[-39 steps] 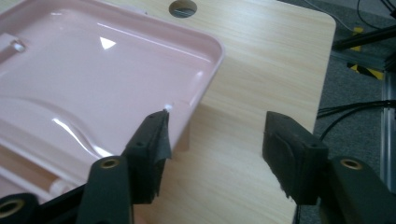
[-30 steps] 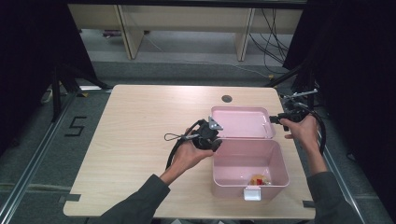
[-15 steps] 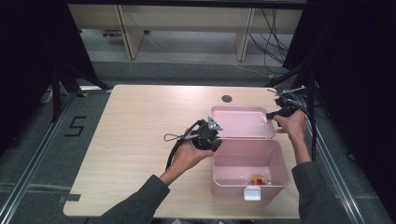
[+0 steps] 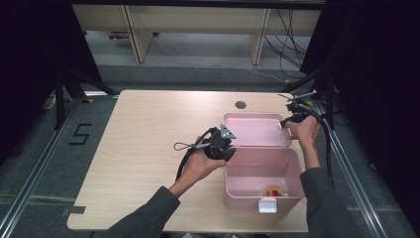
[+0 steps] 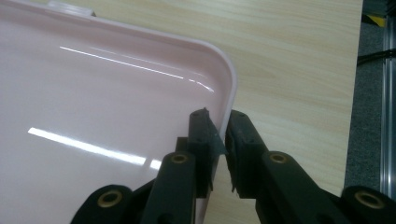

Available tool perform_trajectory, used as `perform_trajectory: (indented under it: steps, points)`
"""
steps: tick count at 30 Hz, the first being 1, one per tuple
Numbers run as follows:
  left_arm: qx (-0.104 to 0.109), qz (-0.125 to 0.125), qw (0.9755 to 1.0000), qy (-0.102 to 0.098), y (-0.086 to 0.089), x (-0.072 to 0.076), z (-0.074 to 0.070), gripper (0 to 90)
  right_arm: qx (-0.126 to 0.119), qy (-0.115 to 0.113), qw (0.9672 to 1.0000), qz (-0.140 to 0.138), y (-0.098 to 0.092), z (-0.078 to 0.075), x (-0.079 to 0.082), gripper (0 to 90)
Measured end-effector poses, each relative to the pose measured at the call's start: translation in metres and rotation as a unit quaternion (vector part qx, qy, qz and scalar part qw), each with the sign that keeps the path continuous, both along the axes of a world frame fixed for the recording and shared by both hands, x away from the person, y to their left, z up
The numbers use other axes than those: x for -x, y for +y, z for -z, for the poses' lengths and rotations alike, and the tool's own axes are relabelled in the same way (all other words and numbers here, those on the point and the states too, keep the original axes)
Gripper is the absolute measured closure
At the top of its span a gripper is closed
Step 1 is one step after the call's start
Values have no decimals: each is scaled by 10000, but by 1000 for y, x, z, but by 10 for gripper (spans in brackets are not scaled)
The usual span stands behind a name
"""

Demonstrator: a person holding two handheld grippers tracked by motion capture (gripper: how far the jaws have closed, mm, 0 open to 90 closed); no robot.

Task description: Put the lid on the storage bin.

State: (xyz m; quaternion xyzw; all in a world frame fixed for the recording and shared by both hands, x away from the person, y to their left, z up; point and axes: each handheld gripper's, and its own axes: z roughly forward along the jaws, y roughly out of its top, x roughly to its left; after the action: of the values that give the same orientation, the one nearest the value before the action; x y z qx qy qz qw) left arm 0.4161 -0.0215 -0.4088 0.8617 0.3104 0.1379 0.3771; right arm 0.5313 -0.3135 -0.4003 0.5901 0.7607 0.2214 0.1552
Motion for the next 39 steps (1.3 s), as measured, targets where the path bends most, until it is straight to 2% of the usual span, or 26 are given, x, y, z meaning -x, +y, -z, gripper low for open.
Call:
perform_trajectory:
  steps: [1, 4, 5, 7, 9, 11, 12, 13, 14, 19, 20, 21, 22, 23, 24, 26, 27, 28, 30, 31, 32, 35, 37, 39]
  points:
    - [-5, -16, 10000, -12, 0, 0, 0, 780, 2, 33, 10000, -9, -1, -1, 0, 821]
    - [2, -11, 10000, -29, 0, 1, 0, 781, 11, -75, 9999, 89, 2, -4, 2, 833]
    - [8, -21, 10000, -38, 0, 1, 0, 780, -86, -113, 9997, 217, 5, -5, 4, 839]
    - [36, -24, 10000, -43, 1, 2, 1, 780, 31, -295, 9995, 99, 3, -8, 5, 843]
    - [35, -33, 10000, -58, 1, 2, 1, 780, -113, -356, 9991, 187, 5, -10, 8, 847]
    - [72, -10, 10000, -43, 1, 2, 1, 780, -137, -512, 9985, 106, 2, -14, 9, 849]
    - [49, -31, 10000, -48, 2, 2, 1, 780, -47, -551, 9984, 61, 1, -17, 11, 850]
    - [56, -29, 10000, -44, 2, 2, 1, 780, -118, -639, 9978, 141, 2, -18, 13, 850]
    - [56, -33, 10000, -50, 1, 2, 1, 780, -58, -694, 9976, 51, 0, -22, 14, 853]
    - [75, -43, 9999, -58, 1, 2, 1, 780, -297, -1099, 9935, 30, -3, -38, 25, 862]
    - [96, -47, 9999, -60, 1, 3, 2, 780, -333, -1064, 9938, 47, -3, -42, 28, 863]
    - [98, -46, 9999, -84, 1, 3, 2, 780, -493, -1118, 9924, 142, -2, -45, 31, 864]
    - [114, -60, 9999, -92, 1, 3, 2, 780, -518, -1306, 9900, 125, -2, -47, 34, 864]
    - [122, -59, 9999, -92, 1, 4, 2, 780, -385, -1447, 9887, -60, -5, -49, 35, 864]
    - [128, -63, 9999, -88, 1, 3, 2, 779, -436, -1429, 9888, -52, -6, -51, 38, 864]
    - [127, -65, 9999, -87, 1, 3, 2, 780, -549, -1540, 9865, -84, -7, -55, 42, 865]
    - [138, -64, 9999, -82, 1, 3, 2, 779, -469, -1606, 9858, -165, -10, -57, 45, 865]
    - [144, -58, 9998, -79, 1, 3, 2, 779, -635, -1600, 9850, -92, -9, -58, 47, 865]
    - [136, -73, 9998, -95, 1, 4, 2, 779, -532, -1670, 9843, -197, -13, -62, 51, 866]
    - [136, -76, 9998, -96, 1, 4, 2, 779, -547, -1713, 9835, -207, -13, -63, 52, 867]
    - [142, -75, 9998, -96, 1, 4, 3, 779, -669, -1687, 9833, -111, -11, -64, 55, 867]
    - [134, -77, 9998, -99, 1, 4, 3, 778, -586, -1813, 9815, -181, -12, -67, 59, 869]
    - [129, -79, 9998, -104, 1, 4, 3, 779, -694, -1767, 9817, -161, -12, -69, 61, 870]
    - [126, -84, 9998, -102, 1, 4, 3, 779, -612, -1831, 9809, -245, -14, -71, 63, 870]
